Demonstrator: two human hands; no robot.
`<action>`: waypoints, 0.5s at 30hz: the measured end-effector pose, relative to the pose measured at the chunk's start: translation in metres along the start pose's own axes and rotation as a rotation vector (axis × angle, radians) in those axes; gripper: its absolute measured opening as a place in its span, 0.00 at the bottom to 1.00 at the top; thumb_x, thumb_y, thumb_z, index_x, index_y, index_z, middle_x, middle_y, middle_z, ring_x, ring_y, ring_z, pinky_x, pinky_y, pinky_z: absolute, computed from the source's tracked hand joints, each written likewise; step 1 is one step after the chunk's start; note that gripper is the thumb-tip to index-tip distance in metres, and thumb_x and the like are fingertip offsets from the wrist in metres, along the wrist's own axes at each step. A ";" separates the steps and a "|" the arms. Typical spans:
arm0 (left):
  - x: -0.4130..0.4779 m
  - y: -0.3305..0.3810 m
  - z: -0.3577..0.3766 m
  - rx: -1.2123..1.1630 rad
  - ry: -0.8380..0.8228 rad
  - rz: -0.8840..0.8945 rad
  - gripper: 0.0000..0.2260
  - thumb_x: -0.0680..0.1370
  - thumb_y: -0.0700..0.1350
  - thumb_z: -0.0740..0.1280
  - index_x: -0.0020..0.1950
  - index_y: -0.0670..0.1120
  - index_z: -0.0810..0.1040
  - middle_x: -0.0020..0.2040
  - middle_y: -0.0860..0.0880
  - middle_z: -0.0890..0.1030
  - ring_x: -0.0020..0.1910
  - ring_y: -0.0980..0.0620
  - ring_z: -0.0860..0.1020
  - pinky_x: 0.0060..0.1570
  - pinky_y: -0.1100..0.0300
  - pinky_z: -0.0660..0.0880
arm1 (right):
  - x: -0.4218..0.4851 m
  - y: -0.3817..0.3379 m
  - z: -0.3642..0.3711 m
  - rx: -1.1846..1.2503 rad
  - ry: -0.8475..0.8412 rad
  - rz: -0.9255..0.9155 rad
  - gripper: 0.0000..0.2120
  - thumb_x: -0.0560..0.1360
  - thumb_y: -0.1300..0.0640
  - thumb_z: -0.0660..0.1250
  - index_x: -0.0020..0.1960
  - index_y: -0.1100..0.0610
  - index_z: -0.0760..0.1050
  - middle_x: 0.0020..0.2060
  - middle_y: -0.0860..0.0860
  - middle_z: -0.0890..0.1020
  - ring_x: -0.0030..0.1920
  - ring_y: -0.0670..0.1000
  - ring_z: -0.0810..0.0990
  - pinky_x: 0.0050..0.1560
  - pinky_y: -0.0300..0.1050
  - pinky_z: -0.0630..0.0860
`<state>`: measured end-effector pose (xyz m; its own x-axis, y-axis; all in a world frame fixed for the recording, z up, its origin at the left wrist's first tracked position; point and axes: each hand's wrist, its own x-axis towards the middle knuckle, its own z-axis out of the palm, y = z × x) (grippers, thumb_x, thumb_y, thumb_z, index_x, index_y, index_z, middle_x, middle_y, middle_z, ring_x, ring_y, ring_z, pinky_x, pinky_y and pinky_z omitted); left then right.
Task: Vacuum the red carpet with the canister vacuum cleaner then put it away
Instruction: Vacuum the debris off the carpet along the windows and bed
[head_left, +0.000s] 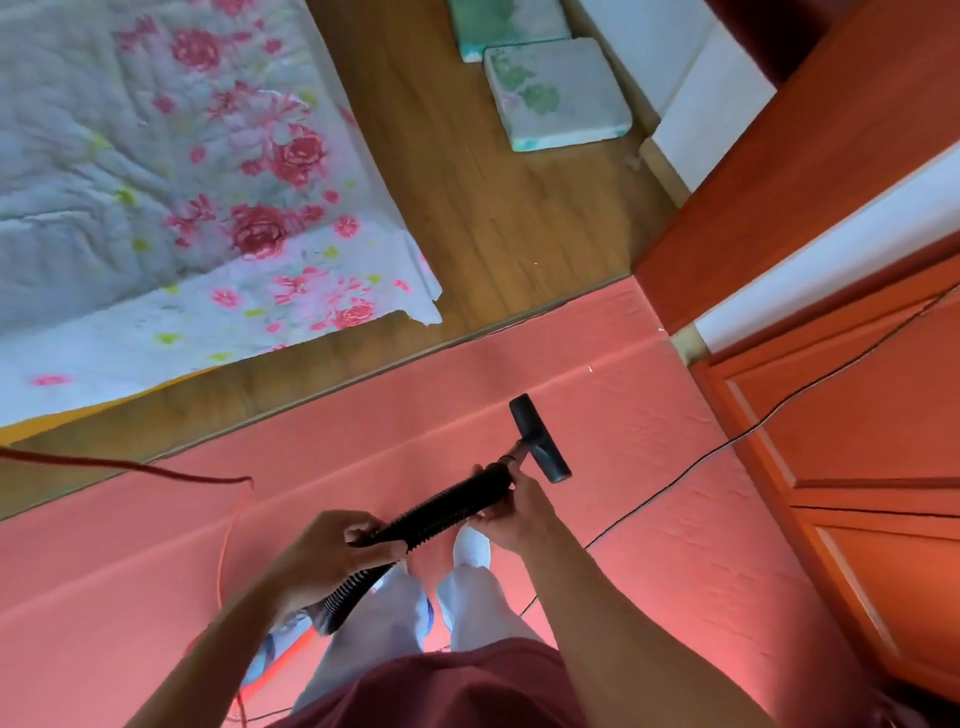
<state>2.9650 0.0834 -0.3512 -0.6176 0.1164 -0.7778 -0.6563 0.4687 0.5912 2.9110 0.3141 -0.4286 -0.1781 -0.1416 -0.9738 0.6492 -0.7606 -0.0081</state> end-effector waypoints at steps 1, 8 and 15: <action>0.006 0.010 0.003 0.006 -0.003 0.011 0.30 0.58 0.67 0.73 0.45 0.44 0.86 0.38 0.47 0.86 0.37 0.57 0.78 0.43 0.59 0.73 | 0.000 -0.009 -0.001 0.013 0.000 -0.011 0.15 0.82 0.49 0.60 0.46 0.60 0.73 0.32 0.58 0.84 0.37 0.55 0.81 0.48 0.51 0.73; 0.045 0.070 0.016 0.032 -0.080 0.060 0.10 0.73 0.52 0.77 0.42 0.45 0.86 0.36 0.49 0.83 0.37 0.56 0.78 0.44 0.58 0.70 | 0.009 -0.072 0.009 0.005 0.042 -0.062 0.10 0.81 0.51 0.62 0.46 0.58 0.73 0.31 0.57 0.84 0.37 0.52 0.77 0.57 0.47 0.71; 0.095 0.125 0.020 0.055 -0.187 0.093 0.15 0.71 0.56 0.77 0.36 0.45 0.84 0.31 0.51 0.79 0.31 0.56 0.74 0.35 0.62 0.67 | 0.018 -0.125 0.023 0.033 0.116 -0.131 0.11 0.80 0.50 0.64 0.57 0.56 0.73 0.29 0.55 0.84 0.39 0.52 0.81 0.50 0.48 0.73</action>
<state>2.8331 0.1705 -0.3556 -0.5797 0.3190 -0.7498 -0.5725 0.4954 0.6533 2.8099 0.3922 -0.4402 -0.1720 0.0325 -0.9846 0.6008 -0.7886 -0.1310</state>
